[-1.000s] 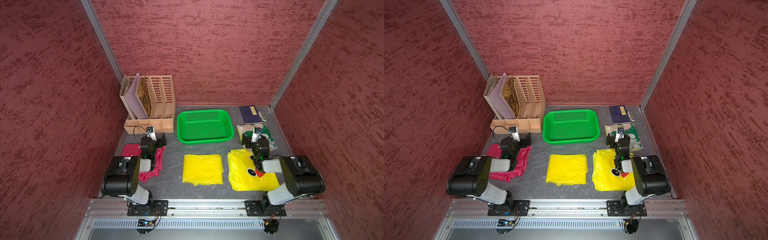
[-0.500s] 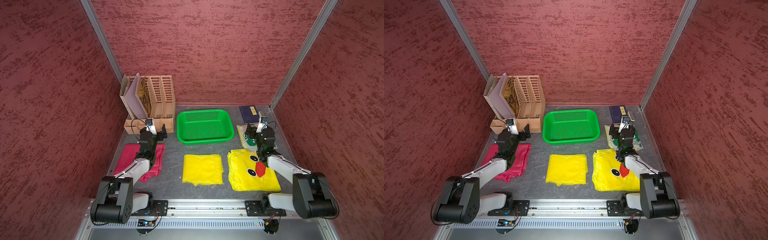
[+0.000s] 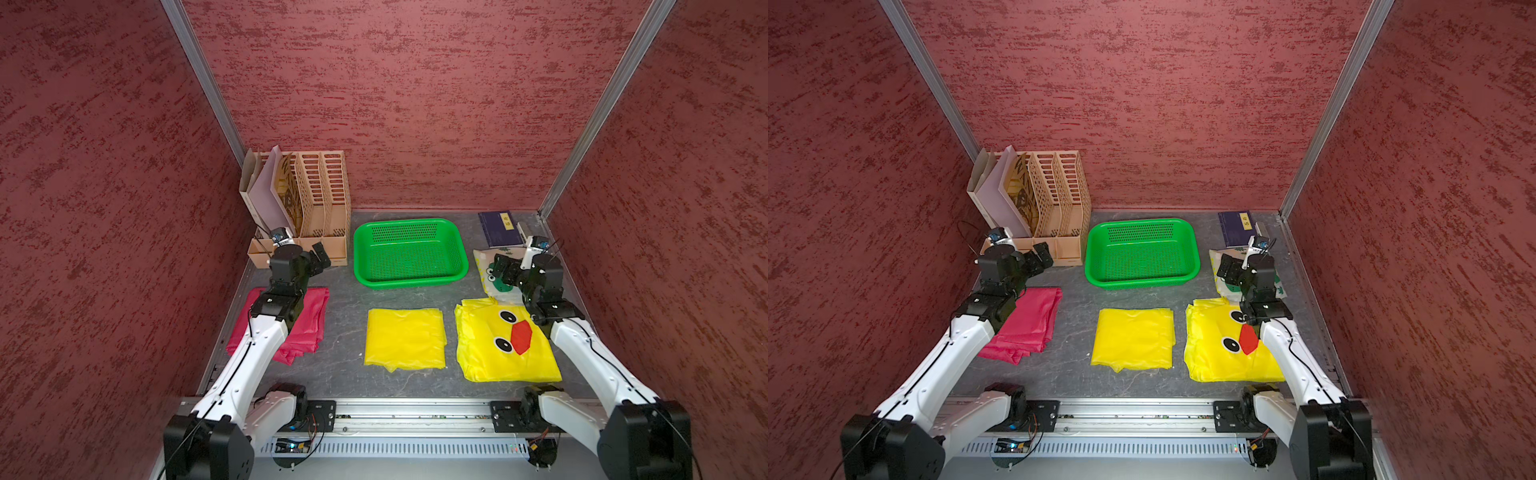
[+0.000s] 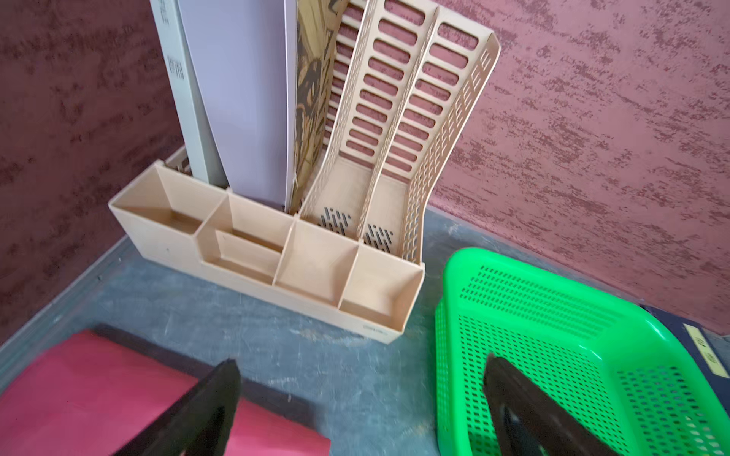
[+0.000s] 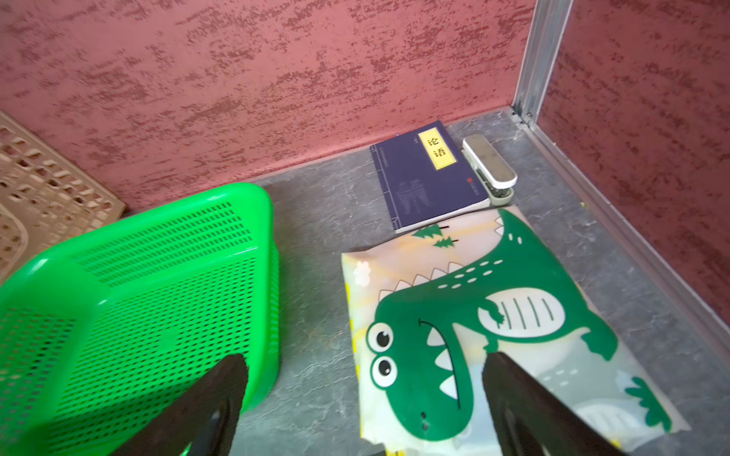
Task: Put the folded raincoat in the basket
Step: Pick up the raincoat from the center of the board.
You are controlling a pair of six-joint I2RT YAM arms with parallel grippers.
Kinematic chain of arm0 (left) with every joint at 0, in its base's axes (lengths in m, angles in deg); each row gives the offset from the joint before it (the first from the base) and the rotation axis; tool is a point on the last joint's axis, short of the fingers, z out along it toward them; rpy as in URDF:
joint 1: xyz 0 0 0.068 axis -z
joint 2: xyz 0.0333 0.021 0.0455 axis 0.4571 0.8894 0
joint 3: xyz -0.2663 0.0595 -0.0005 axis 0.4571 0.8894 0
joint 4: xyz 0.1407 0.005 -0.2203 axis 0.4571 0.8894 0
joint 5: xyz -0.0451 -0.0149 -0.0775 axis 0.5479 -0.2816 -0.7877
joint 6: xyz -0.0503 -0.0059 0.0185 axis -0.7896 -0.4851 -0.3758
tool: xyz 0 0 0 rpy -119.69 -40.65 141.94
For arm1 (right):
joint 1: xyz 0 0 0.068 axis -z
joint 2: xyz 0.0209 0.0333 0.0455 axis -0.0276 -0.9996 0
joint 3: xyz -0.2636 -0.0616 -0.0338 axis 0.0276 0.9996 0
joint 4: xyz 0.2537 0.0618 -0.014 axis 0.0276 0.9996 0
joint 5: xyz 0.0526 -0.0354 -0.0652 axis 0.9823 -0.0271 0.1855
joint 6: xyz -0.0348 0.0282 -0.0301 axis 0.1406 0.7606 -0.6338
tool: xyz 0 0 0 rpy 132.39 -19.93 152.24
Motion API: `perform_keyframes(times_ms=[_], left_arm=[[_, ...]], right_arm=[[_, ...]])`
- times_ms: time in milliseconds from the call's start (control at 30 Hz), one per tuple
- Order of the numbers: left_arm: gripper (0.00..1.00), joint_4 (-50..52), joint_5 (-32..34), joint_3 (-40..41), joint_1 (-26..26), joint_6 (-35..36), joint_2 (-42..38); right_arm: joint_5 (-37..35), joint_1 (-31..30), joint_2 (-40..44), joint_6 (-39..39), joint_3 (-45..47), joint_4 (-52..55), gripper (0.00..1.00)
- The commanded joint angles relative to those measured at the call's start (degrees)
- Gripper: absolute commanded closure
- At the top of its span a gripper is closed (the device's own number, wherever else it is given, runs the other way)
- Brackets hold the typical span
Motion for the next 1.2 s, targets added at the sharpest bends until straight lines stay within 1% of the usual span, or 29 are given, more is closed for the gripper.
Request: perform_keyframes(times_ms=[0, 100, 167, 233, 367, 467, 533, 733, 900, 1033, 1167], left_arm=[[0.0, 12.5, -6.4, -2.1, 0.0, -5.7, -0.9], [0.0, 17.0, -10.5, -2.8, 1.1, -7.0, -0.7], [0.0, 19.0, -12.0, -2.7, 2.7, -7.2, -1.3], [0.0, 19.6, -12.0, -2.0, 5.3, -7.0, -2.3], [0.0, 20.8, -12.1, -1.3, 10.5, -6.6, -2.1], [0.0, 23.2, -12.2, -1.7, 14.0, -8.1, -1.1], [0.0, 22.7, -12.7, -0.8, 16.2, -9.3, -1.4], [0.0, 20.3, -13.6, 1.7, 21.8, -15.7, -1.3], [0.0, 22.4, -10.8, 0.4, 29.2, -16.4, -1.0], [0.0, 22.6, -9.9, 0.5, 31.9, -17.3, -0.5], [0.0, 22.0, -9.9, 0.5, 33.9, -17.9, 0.7]], right_arm=[[7.5, -0.2, 2.6, 4.4, -3.8, 12.3, 0.02], [11.8, -0.2, 3.9, 6.6, -5.1, 17.6, 0.02], [14.8, -0.3, 5.0, 8.2, -4.6, 19.2, 0.03], [18.3, -0.5, 6.1, 9.9, -3.5, 19.2, 0.05], [22.3, -1.5, 7.7, 12.4, -2.3, 19.3, 0.06], [24.5, -2.8, 7.6, 13.5, -2.2, 20.3, 0.08], [26.3, -4.0, 7.3, 13.4, -2.2, 20.7, 0.1], [27.0, -7.4, 8.0, 12.7, -1.7, 22.6, 0.13], [25.7, -10.8, 8.5, 15.3, -0.1, 21.9, 0.13], [24.5, -14.0, 7.7, 17.3, 1.0, 21.0, 0.14], [21.6, -18.5, 5.9, 19.4, 1.7, 19.5, 0.15]])
